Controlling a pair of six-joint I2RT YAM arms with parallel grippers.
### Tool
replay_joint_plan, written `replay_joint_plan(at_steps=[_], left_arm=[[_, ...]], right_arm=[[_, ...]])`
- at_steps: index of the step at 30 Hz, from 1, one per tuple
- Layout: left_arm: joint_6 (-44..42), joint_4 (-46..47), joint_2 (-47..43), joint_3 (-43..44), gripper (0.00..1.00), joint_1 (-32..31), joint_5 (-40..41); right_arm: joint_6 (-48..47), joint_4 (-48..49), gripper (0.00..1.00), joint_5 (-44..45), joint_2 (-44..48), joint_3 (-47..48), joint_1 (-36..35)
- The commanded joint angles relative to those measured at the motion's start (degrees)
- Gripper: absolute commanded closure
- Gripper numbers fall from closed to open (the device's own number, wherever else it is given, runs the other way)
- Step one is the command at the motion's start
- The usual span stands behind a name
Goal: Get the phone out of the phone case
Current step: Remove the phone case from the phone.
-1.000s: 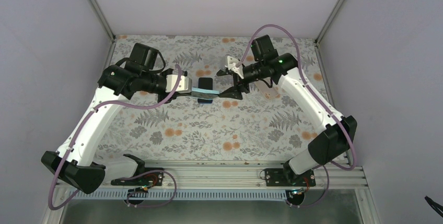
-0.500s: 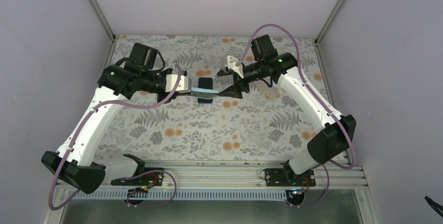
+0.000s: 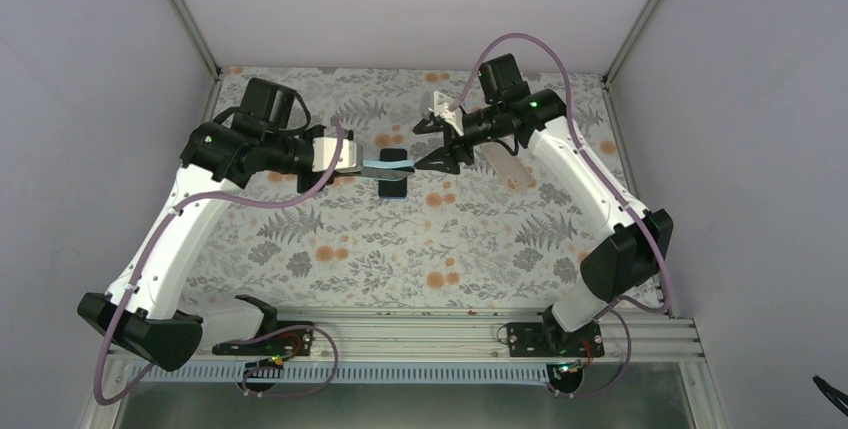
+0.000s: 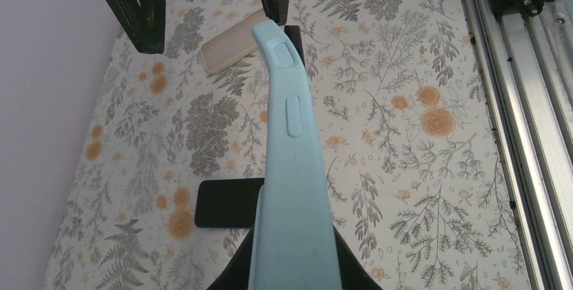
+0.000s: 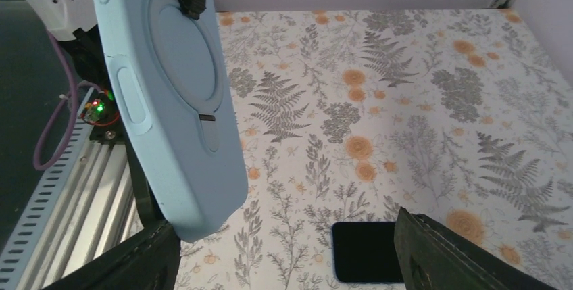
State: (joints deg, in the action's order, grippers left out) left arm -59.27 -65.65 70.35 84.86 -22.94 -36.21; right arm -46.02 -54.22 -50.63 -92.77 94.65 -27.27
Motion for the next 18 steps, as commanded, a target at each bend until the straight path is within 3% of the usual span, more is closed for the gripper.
replay_joint_plan(at_steps=[1, 8, 11, 18], left_arm=[[-2.0, -1.4, -1.6, 1.6, 0.98, -1.2, -10.6], [-3.7, -4.6, 0.7, 4.3, 0.98, -1.1, -22.8], [-4.7, -6.4, 2.5, 6.8, 0.98, -1.1, -27.4], [-4.7, -5.7, 4.1, 10.3, 0.98, -0.6, -28.6]], right_arm=[[6.0, 13.7, 0.19, 8.4, 1.3, -2.6, 0.7], [12.9, 26.6, 0.20, 22.8, 2.6, -4.9, -1.8], [13.2, 24.5, 0.20, 21.5, 1.0, -1.6, -3.2], [11.4, 21.1, 0.18, 14.2, -0.2, -0.7, -10.1]])
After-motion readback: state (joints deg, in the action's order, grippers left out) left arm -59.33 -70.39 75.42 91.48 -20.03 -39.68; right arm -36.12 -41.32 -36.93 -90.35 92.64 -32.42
